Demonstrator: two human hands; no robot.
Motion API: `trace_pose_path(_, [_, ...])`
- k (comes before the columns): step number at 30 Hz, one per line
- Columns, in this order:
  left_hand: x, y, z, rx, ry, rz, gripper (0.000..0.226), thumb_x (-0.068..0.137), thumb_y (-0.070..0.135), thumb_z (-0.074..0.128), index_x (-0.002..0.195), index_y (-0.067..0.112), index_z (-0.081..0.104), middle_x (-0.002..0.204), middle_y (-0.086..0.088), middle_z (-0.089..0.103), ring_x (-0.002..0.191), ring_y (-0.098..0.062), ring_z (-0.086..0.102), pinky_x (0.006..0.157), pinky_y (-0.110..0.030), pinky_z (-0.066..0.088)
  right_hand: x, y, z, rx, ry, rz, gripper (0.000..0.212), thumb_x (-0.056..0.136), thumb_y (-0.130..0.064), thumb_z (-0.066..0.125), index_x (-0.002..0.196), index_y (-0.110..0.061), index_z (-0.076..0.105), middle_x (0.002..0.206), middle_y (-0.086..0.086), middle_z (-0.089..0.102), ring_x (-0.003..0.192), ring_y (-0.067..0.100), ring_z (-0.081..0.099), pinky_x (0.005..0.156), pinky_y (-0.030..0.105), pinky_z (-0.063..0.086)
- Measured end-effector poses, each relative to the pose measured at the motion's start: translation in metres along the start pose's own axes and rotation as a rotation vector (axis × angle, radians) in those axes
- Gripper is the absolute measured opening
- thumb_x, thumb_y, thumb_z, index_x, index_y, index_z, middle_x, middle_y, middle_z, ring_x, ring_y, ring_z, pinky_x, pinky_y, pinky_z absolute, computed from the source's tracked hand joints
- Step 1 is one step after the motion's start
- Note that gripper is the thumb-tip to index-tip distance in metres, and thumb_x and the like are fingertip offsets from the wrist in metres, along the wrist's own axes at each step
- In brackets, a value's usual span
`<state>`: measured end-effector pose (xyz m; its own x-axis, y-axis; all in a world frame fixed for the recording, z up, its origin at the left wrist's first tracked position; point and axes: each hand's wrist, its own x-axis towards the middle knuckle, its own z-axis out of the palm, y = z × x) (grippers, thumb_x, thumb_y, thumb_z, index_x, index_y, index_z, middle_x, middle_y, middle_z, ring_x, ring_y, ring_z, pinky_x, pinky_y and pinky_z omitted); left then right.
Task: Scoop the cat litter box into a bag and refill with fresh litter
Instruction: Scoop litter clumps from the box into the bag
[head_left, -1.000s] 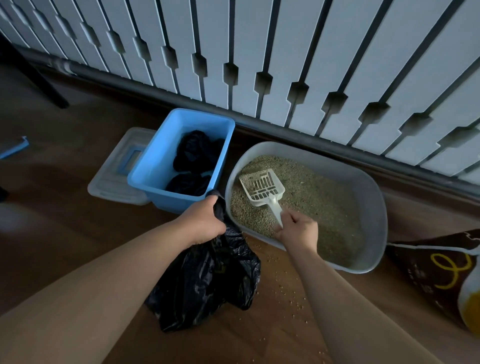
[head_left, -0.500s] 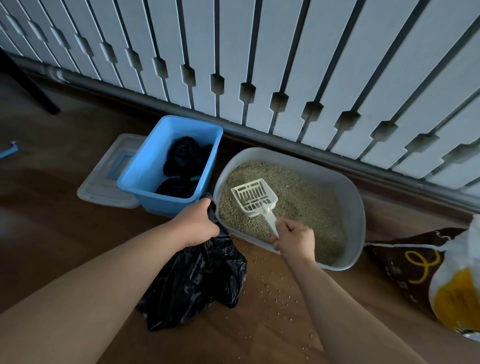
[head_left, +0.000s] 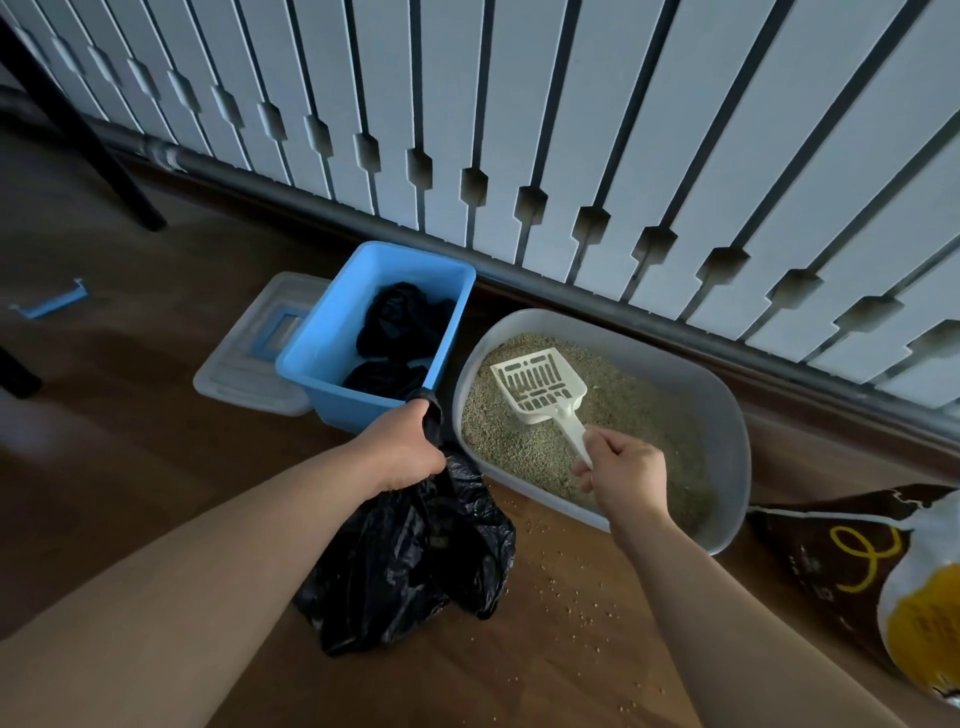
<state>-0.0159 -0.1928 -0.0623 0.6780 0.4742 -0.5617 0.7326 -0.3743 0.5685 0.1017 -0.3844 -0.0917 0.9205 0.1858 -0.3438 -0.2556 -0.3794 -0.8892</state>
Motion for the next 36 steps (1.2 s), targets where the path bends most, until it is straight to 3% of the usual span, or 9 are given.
trace_pose_path(7, [0.0, -0.005, -0.003, 0.005, -0.01, 0.016, 0.066, 0.082, 0.008, 0.059, 0.143, 0.013, 0.034, 0.102, -0.004, 0.051, 0.077, -0.012, 0.052, 0.056, -0.022, 0.04, -0.005, 0.003, 0.004, -0.039, -0.013, 0.011, 0.019, 0.096, -0.012, 0.056, 0.107, -0.009, 0.072, 0.063, 0.007, 0.063, 0.044, 0.009, 0.048, 0.044, 0.022, 0.044])
trace_pose_path(13, [-0.01, -0.012, -0.008, -0.032, -0.043, -0.026, 0.078, 0.085, 0.011, 0.061, 0.151, 0.018, 0.02, 0.1, -0.005, 0.053, 0.079, -0.015, 0.053, 0.057, -0.023, 0.039, -0.017, -0.001, -0.015, -0.106, -0.127, -0.025, 0.017, 0.095, -0.013, 0.058, 0.103, -0.012, 0.073, 0.057, 0.005, 0.063, 0.042, 0.01, 0.048, 0.047, 0.023, 0.045])
trace_pose_path(15, [-0.015, -0.017, -0.01, -0.029, -0.065, -0.049, 0.084, 0.086, 0.013, 0.063, 0.153, 0.02, 0.012, 0.11, -0.007, 0.052, 0.084, -0.017, 0.052, 0.061, -0.024, 0.04, -0.023, -0.005, -0.021, -0.149, -0.187, -0.047, 0.016, 0.095, -0.014, 0.059, 0.102, -0.013, 0.073, 0.055, 0.004, 0.062, 0.04, 0.008, 0.047, 0.046, 0.021, 0.044])
trace_pose_path(19, [-0.024, -0.033, -0.017, -0.086, -0.031, -0.105, 0.094, 0.086, 0.014, 0.064, 0.155, 0.019, 0.0, 0.144, -0.011, 0.038, 0.11, -0.024, 0.047, 0.088, -0.032, 0.044, -0.039, -0.012, -0.023, -0.223, -0.308, -0.077, 0.014, 0.093, -0.015, 0.062, 0.096, -0.015, 0.076, 0.054, 0.005, 0.062, 0.038, 0.009, 0.046, 0.047, 0.022, 0.043])
trace_pose_path(22, [-0.033, -0.045, -0.022, -0.111, -0.007, -0.157, 0.097, 0.079, 0.015, 0.068, 0.154, 0.021, 0.007, 0.143, -0.009, 0.041, 0.118, -0.027, 0.047, 0.095, -0.036, 0.046, -0.05, -0.014, -0.018, -0.316, -0.403, -0.126, 0.017, 0.093, -0.013, 0.061, 0.086, -0.019, 0.076, 0.051, 0.001, 0.062, 0.039, 0.011, 0.046, 0.046, 0.023, 0.044])
trace_pose_path(24, [-0.04, -0.051, -0.023, -0.14, 0.013, -0.172, 0.095, 0.071, 0.015, 0.07, 0.151, 0.021, 0.018, 0.128, -0.01, 0.052, 0.111, -0.027, 0.052, 0.094, -0.04, 0.049, -0.055, -0.015, -0.012, -0.396, -0.45, -0.173, 0.02, 0.092, -0.013, 0.06, 0.083, -0.017, 0.077, 0.05, 0.0, 0.062, 0.039, 0.011, 0.047, 0.046, 0.023, 0.045])
trace_pose_path(26, [-0.045, -0.053, -0.024, -0.161, 0.03, -0.179, 0.096, 0.067, 0.015, 0.071, 0.149, 0.023, 0.021, 0.128, -0.01, 0.052, 0.113, -0.027, 0.051, 0.097, -0.042, 0.048, -0.06, -0.014, -0.001, -0.521, -0.455, -0.246, 0.022, 0.092, -0.016, 0.058, 0.082, -0.013, 0.077, 0.052, 0.001, 0.065, 0.039, 0.013, 0.052, 0.046, 0.024, 0.05])
trace_pose_path(30, [-0.052, -0.055, -0.021, -0.207, 0.053, -0.167, 0.08, 0.074, 0.011, 0.07, 0.141, 0.017, 0.029, 0.123, -0.008, 0.052, 0.111, -0.025, 0.051, 0.097, -0.04, 0.046, -0.077, -0.01, 0.03, -0.924, -0.441, -0.56, 0.027, 0.094, -0.027, 0.048, 0.089, -0.017, 0.073, 0.075, -0.001, 0.071, 0.066, 0.019, 0.066, 0.059, 0.033, 0.056])
trace_pose_path(36, [-0.054, -0.052, -0.016, -0.215, 0.078, -0.141, 0.085, 0.084, 0.01, 0.064, 0.151, 0.015, 0.013, 0.149, -0.011, 0.031, 0.127, -0.027, 0.04, 0.102, -0.037, 0.04, -0.096, 0.001, 0.055, -1.278, -0.476, -0.798, 0.012, 0.097, -0.021, 0.045, 0.1, -0.023, 0.056, 0.087, 0.0, 0.066, 0.081, 0.025, 0.064, 0.048, 0.027, 0.026])
